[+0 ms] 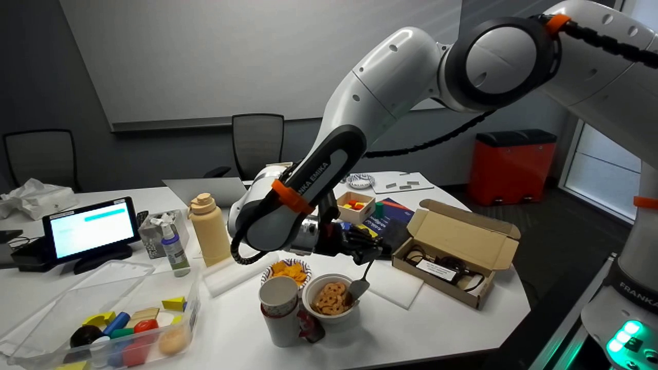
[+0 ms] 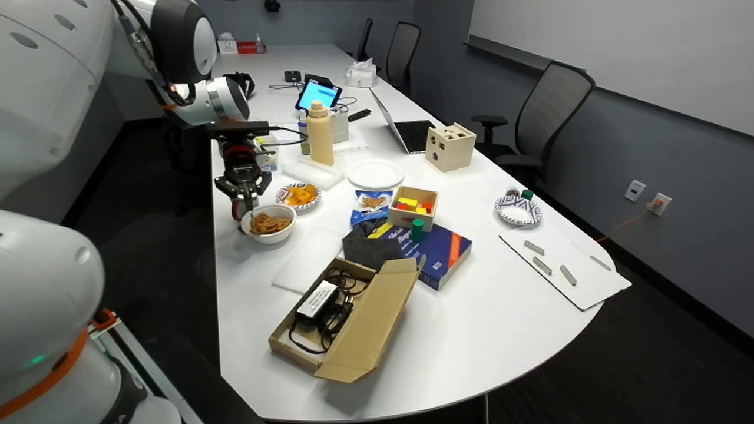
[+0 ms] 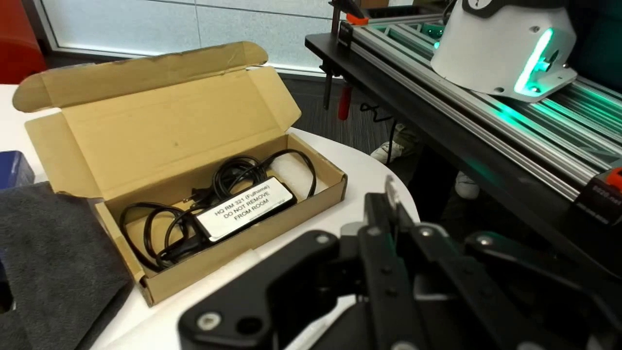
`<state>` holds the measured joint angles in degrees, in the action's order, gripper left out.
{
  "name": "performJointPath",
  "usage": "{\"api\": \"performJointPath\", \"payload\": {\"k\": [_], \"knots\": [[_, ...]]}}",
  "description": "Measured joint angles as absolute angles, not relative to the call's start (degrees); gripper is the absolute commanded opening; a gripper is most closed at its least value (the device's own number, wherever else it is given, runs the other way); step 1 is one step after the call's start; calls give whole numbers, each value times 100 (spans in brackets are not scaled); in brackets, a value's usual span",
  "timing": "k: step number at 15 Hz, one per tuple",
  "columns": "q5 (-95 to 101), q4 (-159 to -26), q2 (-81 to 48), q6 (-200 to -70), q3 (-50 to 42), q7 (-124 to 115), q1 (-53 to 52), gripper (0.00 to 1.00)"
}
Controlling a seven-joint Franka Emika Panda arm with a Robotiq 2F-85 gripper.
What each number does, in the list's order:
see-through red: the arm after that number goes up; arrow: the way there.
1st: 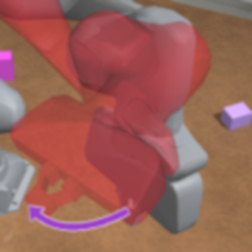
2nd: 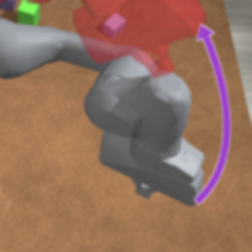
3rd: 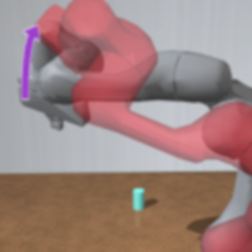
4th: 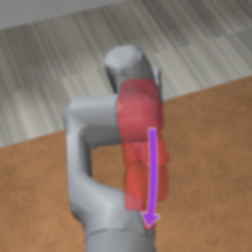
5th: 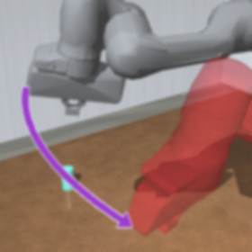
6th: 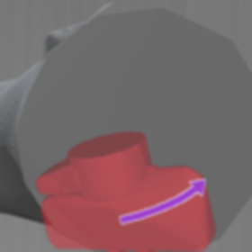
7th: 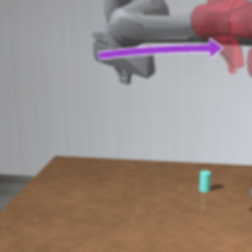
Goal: Use the cake spatula to stir the contents in the white bowl.
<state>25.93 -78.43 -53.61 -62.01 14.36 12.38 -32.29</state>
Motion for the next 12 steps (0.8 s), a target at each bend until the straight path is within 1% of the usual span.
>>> {"api": "performJointPath", "payload": {"k": [6,12], "knots": [[3175,-7814,-5355,-5949,1383,1236,-3236,1],[3445,-7823,-5432,-6171,1388,1085,-3324,1]]}}
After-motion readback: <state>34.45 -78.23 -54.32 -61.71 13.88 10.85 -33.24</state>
